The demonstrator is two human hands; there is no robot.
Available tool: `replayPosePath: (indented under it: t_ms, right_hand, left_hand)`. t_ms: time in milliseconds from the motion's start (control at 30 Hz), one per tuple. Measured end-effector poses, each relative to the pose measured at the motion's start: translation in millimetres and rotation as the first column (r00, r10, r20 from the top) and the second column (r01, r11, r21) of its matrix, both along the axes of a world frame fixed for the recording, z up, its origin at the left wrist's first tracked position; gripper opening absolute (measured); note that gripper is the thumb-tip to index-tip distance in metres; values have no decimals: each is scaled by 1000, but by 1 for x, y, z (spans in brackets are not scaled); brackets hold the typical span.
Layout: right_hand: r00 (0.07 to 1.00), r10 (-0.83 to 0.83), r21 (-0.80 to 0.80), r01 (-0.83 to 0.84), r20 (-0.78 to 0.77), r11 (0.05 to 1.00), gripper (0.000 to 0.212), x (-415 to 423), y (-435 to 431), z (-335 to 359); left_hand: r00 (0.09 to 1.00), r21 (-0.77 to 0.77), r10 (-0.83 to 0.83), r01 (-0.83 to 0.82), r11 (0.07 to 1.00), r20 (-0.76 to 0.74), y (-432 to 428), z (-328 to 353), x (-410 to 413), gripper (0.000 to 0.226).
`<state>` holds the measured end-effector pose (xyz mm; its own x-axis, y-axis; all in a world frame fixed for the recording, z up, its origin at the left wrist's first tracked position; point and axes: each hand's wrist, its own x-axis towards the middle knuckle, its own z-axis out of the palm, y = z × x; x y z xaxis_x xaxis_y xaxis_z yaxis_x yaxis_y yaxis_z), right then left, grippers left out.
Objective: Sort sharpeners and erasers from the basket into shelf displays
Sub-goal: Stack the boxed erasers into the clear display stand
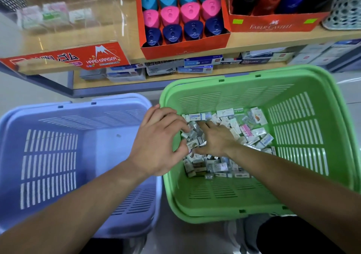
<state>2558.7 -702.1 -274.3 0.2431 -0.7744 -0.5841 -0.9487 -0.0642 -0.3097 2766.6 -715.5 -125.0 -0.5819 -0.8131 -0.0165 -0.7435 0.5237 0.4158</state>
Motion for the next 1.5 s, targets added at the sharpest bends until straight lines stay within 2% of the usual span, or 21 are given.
replayPosePath:
  t_ms: [167,300,433,600,700,867,1000,1067,1133,1233,1500]
  right_hand:
    - [995,-95,15,95,25,995,110,3,-7,1]
    - [994,-104,-4,104,17,995,106,15,-8,1]
    - [995,-78,39,76,63,996,80,30,-14,2]
    - [995,-64,171,50,74,984,69,33,-31,0]
    - [993,-28,222,3,111,975,74,29,-37,-1]
    - [989,-40,215,8,145,977,90,28,-30,-8]
    - [993,28,230,-53,111,972,95,28,-30,-1]
    - [991,-16,257,-19,133,966,97,27,-31,2]
    - [980,-94,281,41,177,959,90,26,-30,0]
    - [964,-158,299,89,215,950,62,25,-30,-3]
    - [943,-241,279,173,229,945,43,30,-30,-5]
  left_hand:
    - [1000,3,3,-3,1000,3,0,1,0,24]
    - [1000,1,9,-9,1000,-15,0,1,0,22]
    - [999,-4,11,-11,1000,-34,-1,1,-1,20]
    - [1000,11,8,-7,1000,-28,-1,1,-1,21]
    - [1000,13,0,0,1000,-31,-1,1,0,21]
    - [1000,15,9,-9,1000,-29,-2,1,-1,22]
    - [1000,10,5,-5,1000,-13,-1,2,-1,22]
    - [1000,9,6,-6,1000,-9,-1,2,-1,22]
    - [1000,8,7,-7,1000,-7,-1,1,-1,22]
    - [1000,5,7,-7,1000,-4,0,1,-1,22]
    - [1000,-14,-3,2,1000,-21,0,-1,0,24]
